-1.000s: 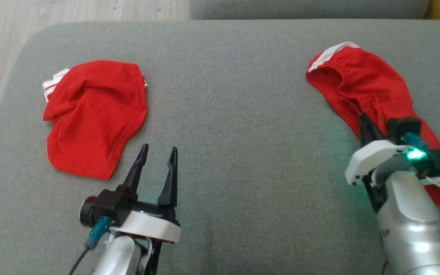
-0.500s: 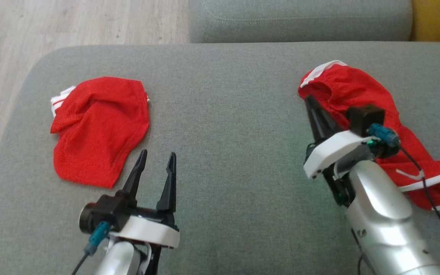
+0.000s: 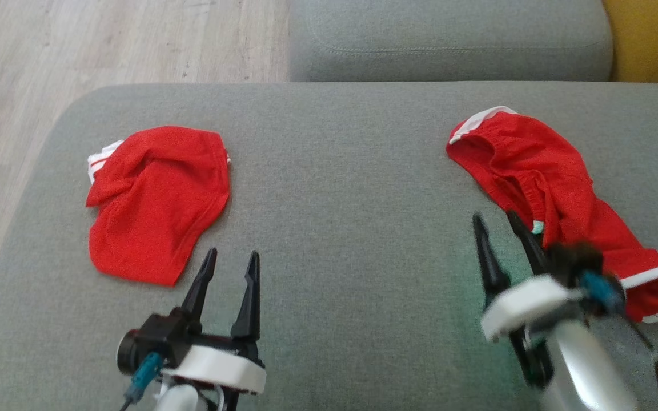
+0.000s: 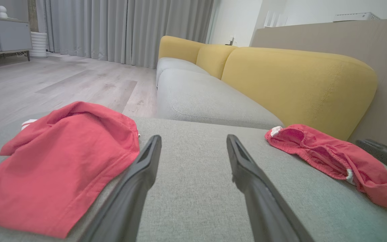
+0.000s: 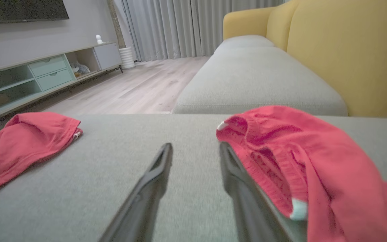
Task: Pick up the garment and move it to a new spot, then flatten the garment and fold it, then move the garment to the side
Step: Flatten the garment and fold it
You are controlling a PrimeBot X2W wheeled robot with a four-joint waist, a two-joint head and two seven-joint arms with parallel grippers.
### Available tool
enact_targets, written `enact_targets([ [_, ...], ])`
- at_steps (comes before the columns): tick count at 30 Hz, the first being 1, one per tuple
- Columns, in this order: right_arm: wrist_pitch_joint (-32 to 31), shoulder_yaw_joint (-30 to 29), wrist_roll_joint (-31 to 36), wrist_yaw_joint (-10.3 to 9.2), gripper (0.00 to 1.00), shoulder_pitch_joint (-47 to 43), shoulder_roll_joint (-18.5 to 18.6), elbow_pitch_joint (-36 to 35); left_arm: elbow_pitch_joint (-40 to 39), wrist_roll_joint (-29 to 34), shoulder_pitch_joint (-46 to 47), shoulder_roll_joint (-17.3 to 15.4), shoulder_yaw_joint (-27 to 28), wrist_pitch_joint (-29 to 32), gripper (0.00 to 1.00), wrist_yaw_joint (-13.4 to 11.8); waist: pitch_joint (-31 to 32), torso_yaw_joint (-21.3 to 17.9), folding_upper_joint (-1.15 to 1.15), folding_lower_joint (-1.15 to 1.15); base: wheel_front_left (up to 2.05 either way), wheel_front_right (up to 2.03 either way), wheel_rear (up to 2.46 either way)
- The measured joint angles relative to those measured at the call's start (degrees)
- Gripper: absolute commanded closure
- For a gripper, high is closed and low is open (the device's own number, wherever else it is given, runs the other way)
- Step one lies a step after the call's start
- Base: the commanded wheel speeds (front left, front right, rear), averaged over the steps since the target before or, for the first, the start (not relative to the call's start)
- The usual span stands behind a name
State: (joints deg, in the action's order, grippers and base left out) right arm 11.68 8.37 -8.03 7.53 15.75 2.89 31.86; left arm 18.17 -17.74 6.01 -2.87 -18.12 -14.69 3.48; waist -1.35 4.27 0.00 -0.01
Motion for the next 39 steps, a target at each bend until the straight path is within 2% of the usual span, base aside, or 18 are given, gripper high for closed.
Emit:
enact_targets([
  [6,0.2,-1.9,-0.6,0.00,0.00,-9.7,-0.1,-3.4,-0.1,0.0,-1.6,0.0,0.6,0.0,0.00,0.0,0.2,-0.9,0.00,0.00,0.00,0.00,0.00],
  [15,-3.6,-3.3,-2.9,0.00,0.00,-5.9,-0.2,-4.4,-0.5,0.1,-1.4,0.0,0.1,0.0,0.00,0.0,-2.0,-0.7,0.00,0.01,0.00,0.00,0.00],
  [19,-5.3,-5.6,-4.5,0.00,0.00,-2.8,-0.2,-1.3,-0.4,0.1,-0.8,0.0,-0.4,0.0,0.00,0.1,-3.3,0.0,0.00,0.01,0.00,0.00,0.00],
  [27,-5.7,-13.4,-3.0,0.00,0.00,1.5,-0.2,6.2,-0.3,0.1,0.8,0.0,-0.4,0.0,0.00,0.1,-5.4,1.4,0.00,0.01,0.00,0.00,0.00],
  [39,-4.6,-16.7,-2.0,0.00,0.00,7.1,-0.2,14.1,-0.2,0.0,2.6,0.0,-0.8,0.0,0.00,0.1,-7.9,1.7,0.00,0.02,0.00,0.00,0.00],
])
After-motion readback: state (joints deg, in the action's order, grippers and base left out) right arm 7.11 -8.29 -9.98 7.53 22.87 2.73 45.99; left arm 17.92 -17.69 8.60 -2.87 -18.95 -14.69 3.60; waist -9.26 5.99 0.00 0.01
